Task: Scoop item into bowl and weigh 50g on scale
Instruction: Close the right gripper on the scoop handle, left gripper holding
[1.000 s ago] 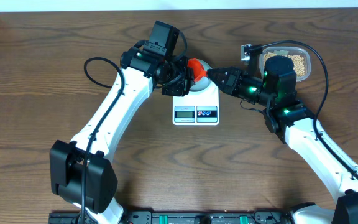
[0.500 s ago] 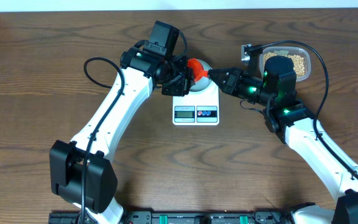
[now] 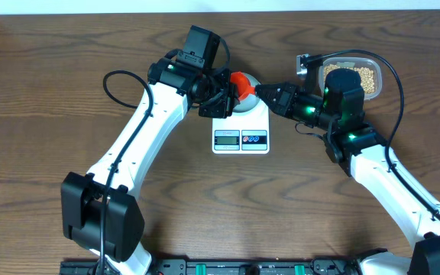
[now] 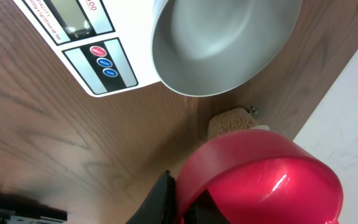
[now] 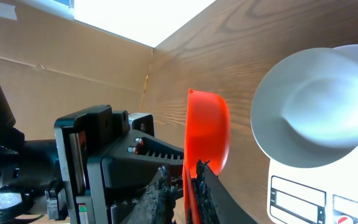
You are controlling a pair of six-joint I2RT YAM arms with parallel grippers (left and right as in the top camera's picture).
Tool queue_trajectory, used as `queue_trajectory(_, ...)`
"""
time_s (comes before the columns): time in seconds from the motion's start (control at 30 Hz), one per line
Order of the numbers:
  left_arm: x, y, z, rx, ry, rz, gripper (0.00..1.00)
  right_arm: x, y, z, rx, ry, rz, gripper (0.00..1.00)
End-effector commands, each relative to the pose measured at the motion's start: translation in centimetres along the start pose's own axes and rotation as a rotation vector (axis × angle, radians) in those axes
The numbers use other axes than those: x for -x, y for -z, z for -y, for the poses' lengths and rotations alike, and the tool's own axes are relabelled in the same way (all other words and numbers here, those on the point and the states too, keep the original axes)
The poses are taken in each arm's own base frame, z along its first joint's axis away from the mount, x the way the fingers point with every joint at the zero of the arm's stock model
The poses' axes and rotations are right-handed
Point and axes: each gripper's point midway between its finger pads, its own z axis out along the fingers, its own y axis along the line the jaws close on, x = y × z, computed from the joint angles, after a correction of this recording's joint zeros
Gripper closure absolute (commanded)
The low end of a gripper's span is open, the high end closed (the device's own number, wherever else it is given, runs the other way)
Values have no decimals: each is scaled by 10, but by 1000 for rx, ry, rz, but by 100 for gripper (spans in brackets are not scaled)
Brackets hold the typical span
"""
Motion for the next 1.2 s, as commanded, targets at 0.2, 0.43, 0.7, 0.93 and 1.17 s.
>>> queue_trajectory(0.2, -4, 6, 1, -13, -4, 1, 93, 4, -3, -5, 2, 20, 14, 95)
queue_trajectory(0.43, -4, 6, 1, -13, -4, 1, 93, 7, -2, -3, -12, 13, 32, 94)
queue_trajectory(0.7, -4, 6, 1, -13, -4, 0, 93, 8, -2, -2, -16, 13, 38, 93)
queue_trajectory(0.93, -4, 6, 1, -13, -4, 0, 93, 8, -2, -3, -14, 15, 39, 97)
queue_trajectory(1.17, -4, 6, 1, -13, -4, 0, 93, 8, -2, -3, -14, 15, 39, 99)
